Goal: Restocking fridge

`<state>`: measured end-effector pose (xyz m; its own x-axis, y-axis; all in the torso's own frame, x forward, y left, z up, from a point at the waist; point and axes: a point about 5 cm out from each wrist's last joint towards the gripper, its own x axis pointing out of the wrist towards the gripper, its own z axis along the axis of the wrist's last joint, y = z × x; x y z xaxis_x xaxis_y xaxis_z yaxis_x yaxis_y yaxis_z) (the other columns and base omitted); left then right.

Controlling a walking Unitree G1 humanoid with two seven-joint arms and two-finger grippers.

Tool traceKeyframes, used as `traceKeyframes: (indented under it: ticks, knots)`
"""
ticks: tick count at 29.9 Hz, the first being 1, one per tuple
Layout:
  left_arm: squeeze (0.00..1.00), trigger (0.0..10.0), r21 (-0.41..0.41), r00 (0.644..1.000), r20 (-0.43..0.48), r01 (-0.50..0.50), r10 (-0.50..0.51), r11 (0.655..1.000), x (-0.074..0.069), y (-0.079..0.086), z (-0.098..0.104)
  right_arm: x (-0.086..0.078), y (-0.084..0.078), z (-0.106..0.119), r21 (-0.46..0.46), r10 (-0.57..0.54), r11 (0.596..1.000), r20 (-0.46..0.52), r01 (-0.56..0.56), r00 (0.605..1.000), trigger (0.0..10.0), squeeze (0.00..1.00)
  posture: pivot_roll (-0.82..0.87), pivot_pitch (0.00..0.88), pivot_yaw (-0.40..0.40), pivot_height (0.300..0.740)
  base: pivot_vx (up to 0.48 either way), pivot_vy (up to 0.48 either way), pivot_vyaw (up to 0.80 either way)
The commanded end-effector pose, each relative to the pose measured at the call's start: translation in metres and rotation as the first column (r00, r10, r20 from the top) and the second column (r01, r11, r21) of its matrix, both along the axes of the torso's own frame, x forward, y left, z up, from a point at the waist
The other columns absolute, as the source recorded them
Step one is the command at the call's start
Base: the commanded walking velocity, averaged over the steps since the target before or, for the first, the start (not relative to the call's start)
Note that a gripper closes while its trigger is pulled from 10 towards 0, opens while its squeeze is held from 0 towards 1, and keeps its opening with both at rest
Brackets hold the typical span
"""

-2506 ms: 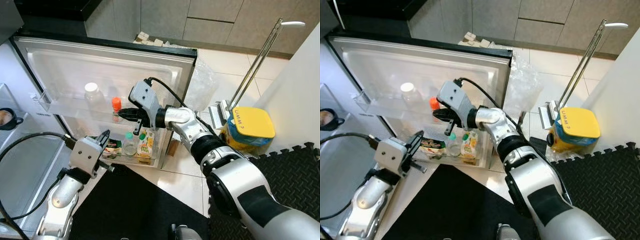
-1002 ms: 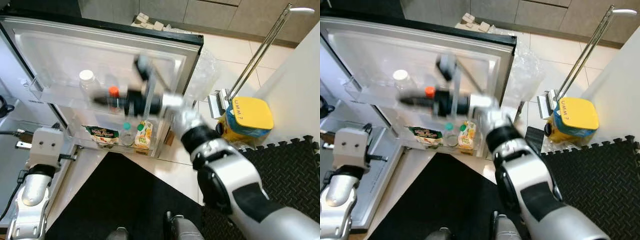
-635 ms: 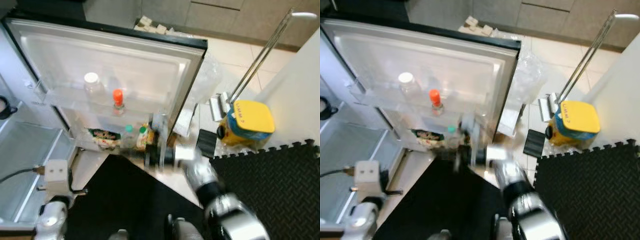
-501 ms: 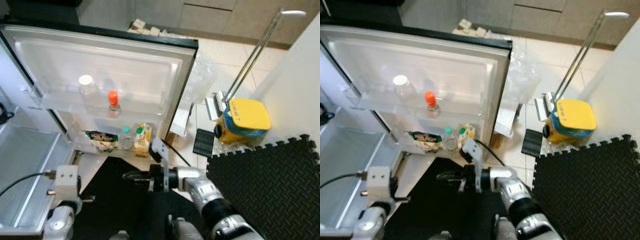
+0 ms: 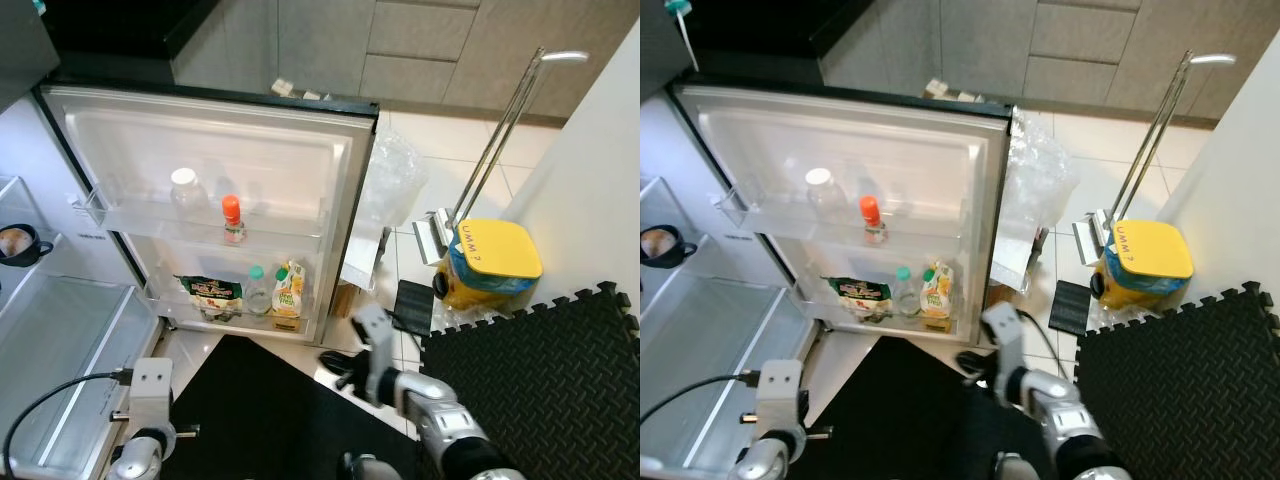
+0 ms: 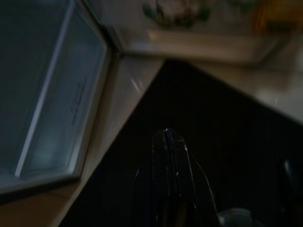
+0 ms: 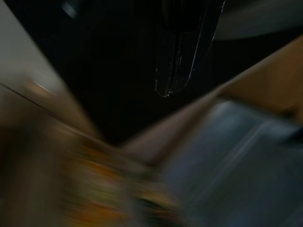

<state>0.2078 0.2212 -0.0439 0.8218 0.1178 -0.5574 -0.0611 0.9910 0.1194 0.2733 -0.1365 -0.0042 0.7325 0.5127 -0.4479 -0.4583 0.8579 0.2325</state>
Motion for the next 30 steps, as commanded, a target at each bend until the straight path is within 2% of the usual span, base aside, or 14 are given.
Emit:
traceKeyframes:
  ticks: [1,2,3,5,6,8,14,16,22,30]
  knots:
    - [0.0,10.0,0.005,0.999,-0.032,0.016,-0.016,1.0,-0.006,-0.009,-0.008,-0.014,-0.016,-0.018,-0.042,-0.138,0.99,-0.066,0.136,0.988,10.0,0.0,-0.1,0.102,-0.022,0.74,0.0,0.0,0.0]
    - [0.0,10.0,0.016,0.999,-0.035,0.016,-0.015,1.0,-0.007,-0.011,-0.009,-0.023,-0.028,-0.028,-0.085,-0.226,0.972,-0.098,0.219,0.969,10.0,0.0,-0.1,0.098,-0.021,0.74,0.0,0.0,0.0]
    - [0.0,10.0,0.016,0.999,-0.035,0.016,-0.015,1.0,-0.007,-0.011,-0.009,-0.023,-0.028,-0.028,-0.085,-0.226,0.972,-0.098,0.219,0.969,10.0,0.0,-0.1,0.098,-0.021,0.74,0.0,0.0,0.0]
    - [0.0,10.0,0.017,1.0,-0.026,-0.013,0.014,1.0,-0.007,-0.014,-0.011,-0.046,-0.049,-0.047,-0.16,-0.406,0.911,-0.18,0.38,0.896,10.0,0.0,-0.1,0.095,-0.012,0.74,0.0,0.0,0.0]
    - [0.0,10.0,0.017,1.0,-0.026,-0.013,0.014,1.0,-0.007,-0.014,-0.011,-0.046,-0.049,-0.047,-0.16,-0.406,0.911,-0.18,0.38,0.896,10.0,0.0,-0.1,0.095,-0.012,0.74,0.0,0.0,0.0]
    - [0.0,10.0,0.001,0.999,-0.027,-0.021,0.021,1.0,-0.007,-0.017,-0.013,-0.062,-0.056,-0.058,-0.212,-0.483,0.872,-0.214,0.442,0.849,10.0,0.0,-0.09,0.096,-0.009,0.74,0.0,0.0,0.0]
    - [0.0,10.0,0.0,0.999,-0.03,0.014,-0.014,1.0,-0.004,-0.025,-0.013,-0.074,-0.056,-0.066,-0.256,-0.512,0.851,-0.215,0.458,0.832,10.0,0.0,-0.09,0.098,-0.005,0.74,0.0,0.152,0.0]
    - [0.0,10.0,0.004,0.999,-0.022,0.048,-0.048,0.999,-0.003,-0.028,-0.013,-0.079,-0.057,-0.068,-0.262,-0.542,0.834,-0.219,0.486,0.812,10.0,0.0,-0.09,0.1,-0.001,0.74,0.0,0.418,0.0]
    - [0.0,10.0,-0.009,0.998,-0.018,0.063,-0.063,0.998,-0.004,-0.03,-0.014,-0.081,-0.057,-0.07,-0.271,-0.57,0.815,-0.214,0.512,0.793,10.0,0.0,-0.09,0.101,0.004,0.74,0.0,0.48,0.0]
    - [0.0,10.0,-0.002,0.994,-0.006,0.105,-0.105,0.994,-0.002,-0.032,-0.014,-0.082,-0.057,-0.071,-0.284,-0.575,0.81,-0.209,0.513,0.791,10.0,0.0,-0.09,0.103,0.005,0.74,0.0,0.425,0.0]
